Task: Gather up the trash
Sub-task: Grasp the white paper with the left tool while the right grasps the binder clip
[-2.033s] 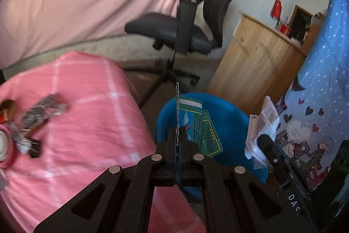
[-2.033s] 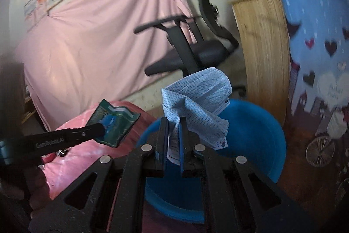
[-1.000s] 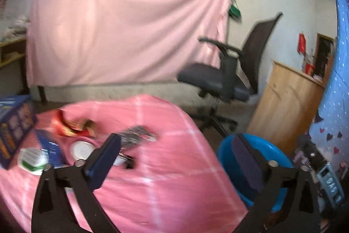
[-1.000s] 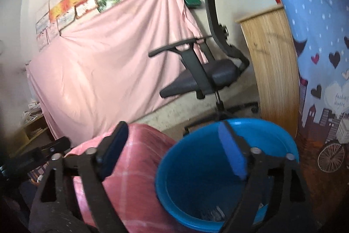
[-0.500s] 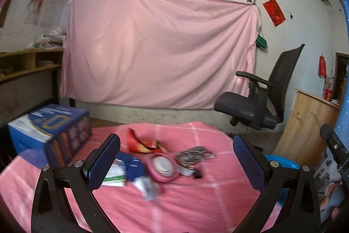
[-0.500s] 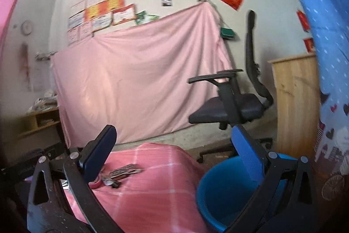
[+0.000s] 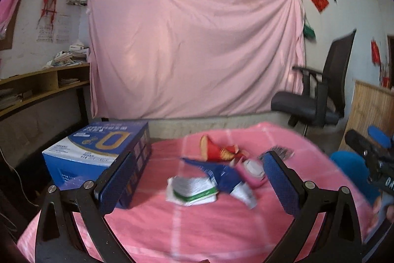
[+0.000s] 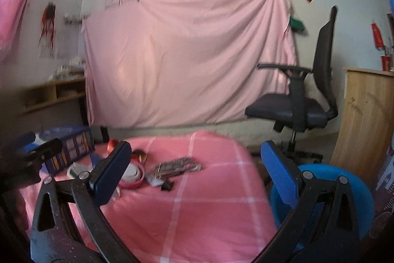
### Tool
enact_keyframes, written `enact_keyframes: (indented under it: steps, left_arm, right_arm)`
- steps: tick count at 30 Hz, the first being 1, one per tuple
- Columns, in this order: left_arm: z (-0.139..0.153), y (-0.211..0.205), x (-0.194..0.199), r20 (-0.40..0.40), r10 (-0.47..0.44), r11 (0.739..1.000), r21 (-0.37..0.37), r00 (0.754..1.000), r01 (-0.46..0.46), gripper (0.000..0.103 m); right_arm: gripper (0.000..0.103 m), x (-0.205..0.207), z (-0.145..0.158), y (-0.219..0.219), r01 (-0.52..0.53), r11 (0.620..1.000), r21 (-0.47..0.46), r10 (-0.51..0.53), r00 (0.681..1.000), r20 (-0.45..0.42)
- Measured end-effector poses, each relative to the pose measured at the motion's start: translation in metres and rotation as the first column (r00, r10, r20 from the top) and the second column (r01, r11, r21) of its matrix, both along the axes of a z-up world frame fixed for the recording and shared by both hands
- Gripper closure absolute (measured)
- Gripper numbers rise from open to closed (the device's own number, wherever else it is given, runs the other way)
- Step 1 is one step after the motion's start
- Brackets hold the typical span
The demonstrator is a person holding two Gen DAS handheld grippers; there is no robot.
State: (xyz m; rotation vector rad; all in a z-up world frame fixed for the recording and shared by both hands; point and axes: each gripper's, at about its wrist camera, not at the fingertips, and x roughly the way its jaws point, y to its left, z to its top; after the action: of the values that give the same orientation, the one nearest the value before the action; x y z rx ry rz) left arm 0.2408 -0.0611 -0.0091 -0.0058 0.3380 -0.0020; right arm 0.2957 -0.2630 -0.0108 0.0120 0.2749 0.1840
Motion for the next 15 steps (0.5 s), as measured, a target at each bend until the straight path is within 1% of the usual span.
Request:
enact_keyframes:
  steps: [3,4,6,9,11,13,14,15]
  left_arm:
    - [-0.014,0.006,0.012,-0.071,-0.008,1.0,0.013,0.997,0.009,0.002]
    - [-0.018,0.009,0.018,-0.109,-0.008,1.0,0.008,0.994,0.008,0.002]
    - [-0.026,0.015,0.028,-0.168,-0.006,1.0,-0.017,0.986,0.003,0.002]
    - [-0.034,0.022,0.038,-0.219,-0.011,0.999,-0.052,0.976,-0.001,0.002]
    - [-0.038,0.023,0.045,-0.257,-0.006,0.998,-0.061,0.966,-0.01,0.003]
    - [-0.04,0.025,0.051,-0.298,0.001,0.997,-0.071,0.955,-0.023,0.01]
    - [-0.043,0.026,0.054,-0.316,0.003,0.996,-0.079,0.949,-0.03,0.011]
    - [-0.045,0.029,0.058,-0.332,0.009,0.995,-0.09,0.943,-0.041,0.012]
  right_arm:
    - [0.0,0.013,-0.007,0.005,-0.018,1.0,-0.006,0.017,0.998,-0.063]
    - [0.0,0.016,-0.01,0.006,-0.024,1.0,-0.006,0.023,0.997,-0.078]
    - [0.0,0.022,-0.016,0.008,-0.031,0.999,-0.012,0.029,0.993,-0.116]
    - [0.0,0.03,-0.023,0.012,-0.037,0.999,-0.025,0.032,0.984,-0.174]
    - [0.0,0.04,-0.029,0.014,-0.047,0.999,-0.027,0.04,0.973,-0.229]
    - [0.0,0.051,-0.035,0.016,-0.051,0.998,-0.029,0.04,0.957,-0.287]
    - [0.0,0.055,-0.038,0.017,-0.055,0.998,-0.027,0.044,0.949,-0.311]
    - [0.003,0.063,-0.042,0.019,-0.073,0.997,-0.021,0.061,0.935,-0.35]
